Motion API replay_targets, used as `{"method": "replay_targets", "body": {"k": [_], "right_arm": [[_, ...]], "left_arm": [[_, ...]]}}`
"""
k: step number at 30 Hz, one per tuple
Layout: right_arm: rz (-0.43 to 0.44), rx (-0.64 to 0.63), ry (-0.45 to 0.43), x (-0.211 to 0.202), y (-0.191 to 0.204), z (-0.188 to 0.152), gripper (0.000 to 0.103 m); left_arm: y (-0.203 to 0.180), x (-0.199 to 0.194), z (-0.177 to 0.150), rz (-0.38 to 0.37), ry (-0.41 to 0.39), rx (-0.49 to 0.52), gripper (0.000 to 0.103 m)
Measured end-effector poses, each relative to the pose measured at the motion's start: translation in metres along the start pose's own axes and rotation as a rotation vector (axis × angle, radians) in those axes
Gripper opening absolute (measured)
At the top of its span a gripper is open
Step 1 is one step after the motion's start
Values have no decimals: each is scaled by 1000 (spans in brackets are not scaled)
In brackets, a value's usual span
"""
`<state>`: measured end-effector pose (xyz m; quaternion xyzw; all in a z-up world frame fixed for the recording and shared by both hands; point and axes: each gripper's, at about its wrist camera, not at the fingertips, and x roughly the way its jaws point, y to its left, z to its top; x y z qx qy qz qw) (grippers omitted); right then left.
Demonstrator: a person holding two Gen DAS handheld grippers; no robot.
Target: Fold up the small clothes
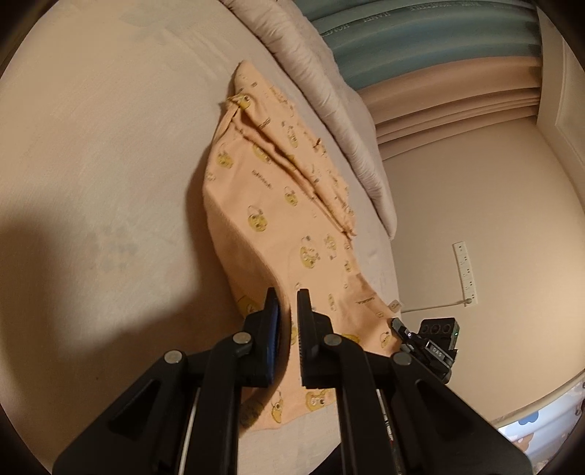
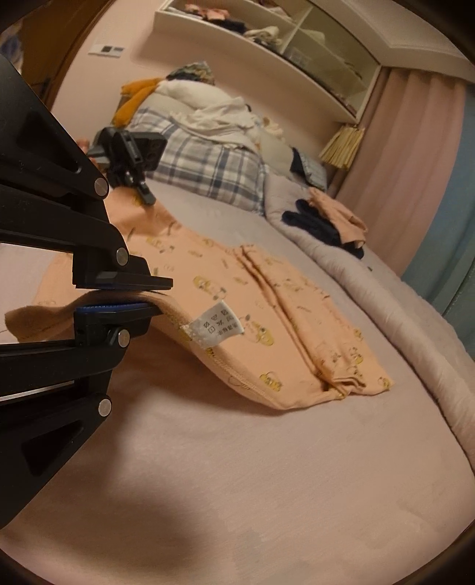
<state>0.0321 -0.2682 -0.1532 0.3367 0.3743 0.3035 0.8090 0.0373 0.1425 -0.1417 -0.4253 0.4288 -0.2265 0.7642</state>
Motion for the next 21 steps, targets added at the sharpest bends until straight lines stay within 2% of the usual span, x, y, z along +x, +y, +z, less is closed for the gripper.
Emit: {"method": "replay_targets", "body": {"k": [8, 15, 19, 21], "right_arm": [[27, -24, -39, -6, 5, 11, 10], [-7, -73, -69, -3, 15, 26, 10], [-33, -92, -56, 2, 18, 32, 9], [-41, -91, -42, 3, 18, 31, 10]], "left_arm": [[-10, -10, 17, -47, -41, 14, 6], [-11, -18, 41, -80, -80, 12, 6], [-8, -14, 47, -15, -68, 11, 6], [-1, -12, 46, 10, -35, -3, 7]]}}
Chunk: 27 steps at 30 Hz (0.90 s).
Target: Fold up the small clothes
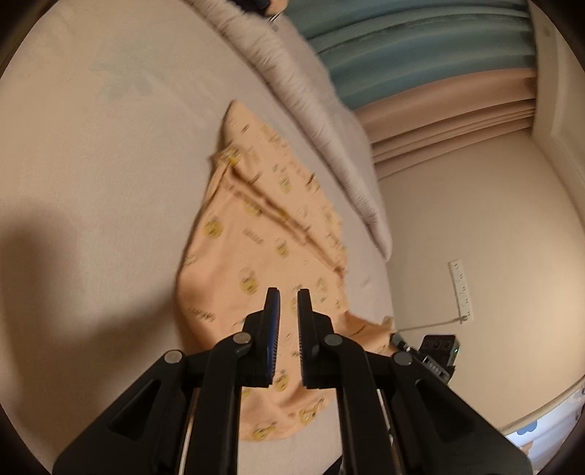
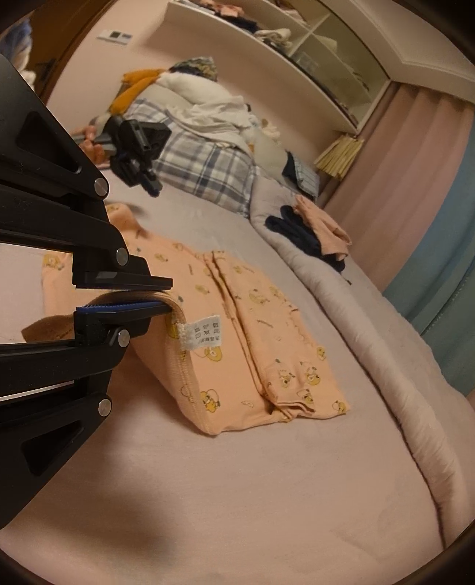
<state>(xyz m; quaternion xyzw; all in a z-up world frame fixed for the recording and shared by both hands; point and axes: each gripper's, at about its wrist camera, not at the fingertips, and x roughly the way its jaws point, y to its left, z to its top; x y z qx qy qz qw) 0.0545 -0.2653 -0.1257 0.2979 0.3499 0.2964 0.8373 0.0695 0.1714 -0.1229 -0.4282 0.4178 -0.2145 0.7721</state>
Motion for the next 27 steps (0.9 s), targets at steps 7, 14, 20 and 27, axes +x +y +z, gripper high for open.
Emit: {"method": "replay_targets", "body": {"k": [7, 14, 20, 27], "right_arm": [[10, 51, 4, -6, -13, -12, 10], [4, 65, 15, -6, -14, -16, 10], [-15, 84, 60, 2, -19, -21, 10], [-10, 123, 89, 3, -27, -24, 47]], "left_arm": [[25, -1, -21, 33, 44, -38, 39], [24, 8, -36, -3, 107, -35, 47], [17, 24, -51, -16, 188, 5, 45], [9, 35, -60, -2, 219, 44, 26]]}}
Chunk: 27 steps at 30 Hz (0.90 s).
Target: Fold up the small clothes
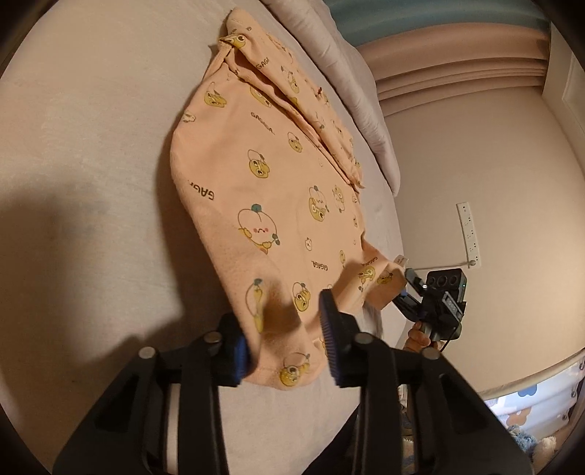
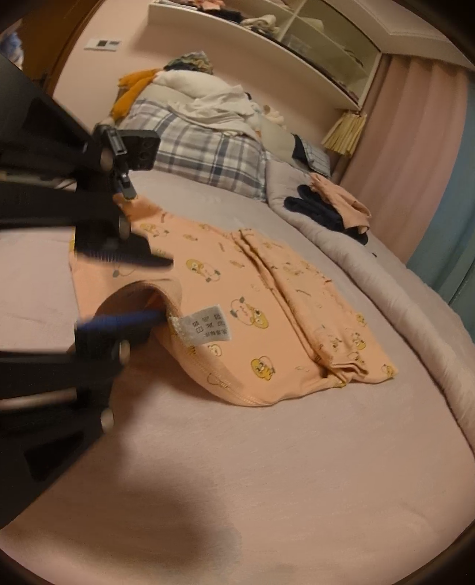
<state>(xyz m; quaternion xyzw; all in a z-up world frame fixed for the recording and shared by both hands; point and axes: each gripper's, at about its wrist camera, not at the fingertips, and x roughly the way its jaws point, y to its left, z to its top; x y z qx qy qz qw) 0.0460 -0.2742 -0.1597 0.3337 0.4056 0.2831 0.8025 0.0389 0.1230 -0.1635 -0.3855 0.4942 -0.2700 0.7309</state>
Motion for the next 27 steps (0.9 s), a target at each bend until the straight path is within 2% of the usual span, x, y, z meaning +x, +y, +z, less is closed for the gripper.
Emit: {"method": "replay_targets", "body": {"k": [2, 7, 9, 12, 13, 22, 27], "right_arm": [[7, -12, 5, 0, 0, -2, 47], [-33, -66, 61, 14, 7, -6, 47], [-48, -81, 66, 18, 10, -6, 30], [-52, -101, 63, 18, 15, -7, 16], [-54, -115, 60, 17, 18, -7, 15], [12, -152, -7, -2, 33, -7, 13], [56, -136, -54, -11, 38, -1, 13]], "left_arm": [[-1, 0, -1, -1, -7, 1, 13], [-5, 4, -3, 28, -21, -1, 8], [-8, 1, -4, 24, -37, 8, 8], [-13, -6, -4, -7, -68, 14, 8], [-14, -9, -4, -19, -77, 16, 8], [-16, -24, 4, -159, -150, -12, 6], [-28, -36, 17, -201, -201, 10, 6]]}}
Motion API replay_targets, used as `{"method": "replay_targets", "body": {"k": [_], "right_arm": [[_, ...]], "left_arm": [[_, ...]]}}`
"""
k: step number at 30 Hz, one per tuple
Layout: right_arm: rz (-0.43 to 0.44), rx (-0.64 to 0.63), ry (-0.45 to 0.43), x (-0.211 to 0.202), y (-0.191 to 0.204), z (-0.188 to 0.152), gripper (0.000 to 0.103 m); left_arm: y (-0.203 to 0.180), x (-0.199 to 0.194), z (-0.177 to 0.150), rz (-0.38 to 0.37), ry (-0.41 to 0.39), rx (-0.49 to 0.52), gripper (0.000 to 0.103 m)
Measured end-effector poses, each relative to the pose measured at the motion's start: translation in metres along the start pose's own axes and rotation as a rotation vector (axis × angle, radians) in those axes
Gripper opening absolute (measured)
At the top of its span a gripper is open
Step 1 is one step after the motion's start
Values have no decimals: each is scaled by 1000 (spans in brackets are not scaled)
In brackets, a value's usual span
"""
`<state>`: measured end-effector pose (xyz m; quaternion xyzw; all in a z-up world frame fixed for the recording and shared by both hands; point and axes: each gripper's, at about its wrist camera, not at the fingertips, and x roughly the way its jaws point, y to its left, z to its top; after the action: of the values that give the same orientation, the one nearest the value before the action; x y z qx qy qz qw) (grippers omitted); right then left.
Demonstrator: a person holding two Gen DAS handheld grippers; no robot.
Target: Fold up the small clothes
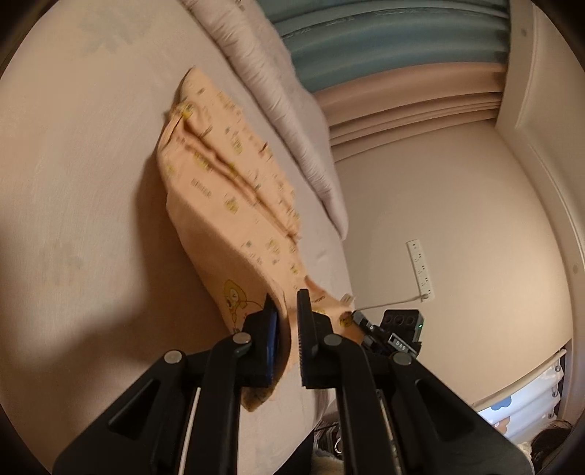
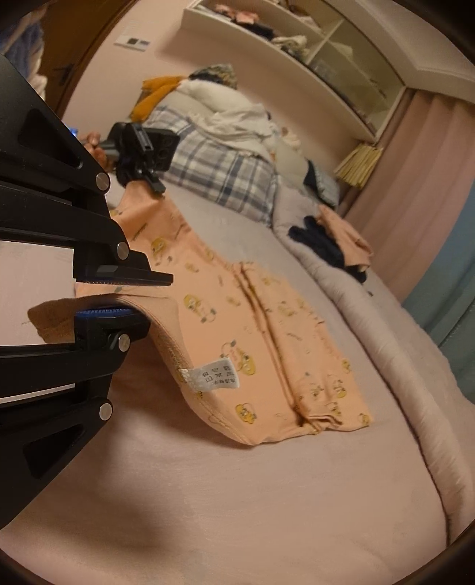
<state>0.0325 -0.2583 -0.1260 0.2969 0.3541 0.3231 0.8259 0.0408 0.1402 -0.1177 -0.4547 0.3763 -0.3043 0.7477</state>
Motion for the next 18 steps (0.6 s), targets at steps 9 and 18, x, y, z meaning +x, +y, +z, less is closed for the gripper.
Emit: {"method": "replay_targets", "body": {"k": [9, 18], "right_arm": [[31, -15, -72, -4, 10, 21, 13], [31, -43, -109, -3, 14, 42, 13]], "left_arm": [[-20, -4, 34, -13, -41, 44, 6], [-31, 6, 60, -19, -49, 77, 6]]}}
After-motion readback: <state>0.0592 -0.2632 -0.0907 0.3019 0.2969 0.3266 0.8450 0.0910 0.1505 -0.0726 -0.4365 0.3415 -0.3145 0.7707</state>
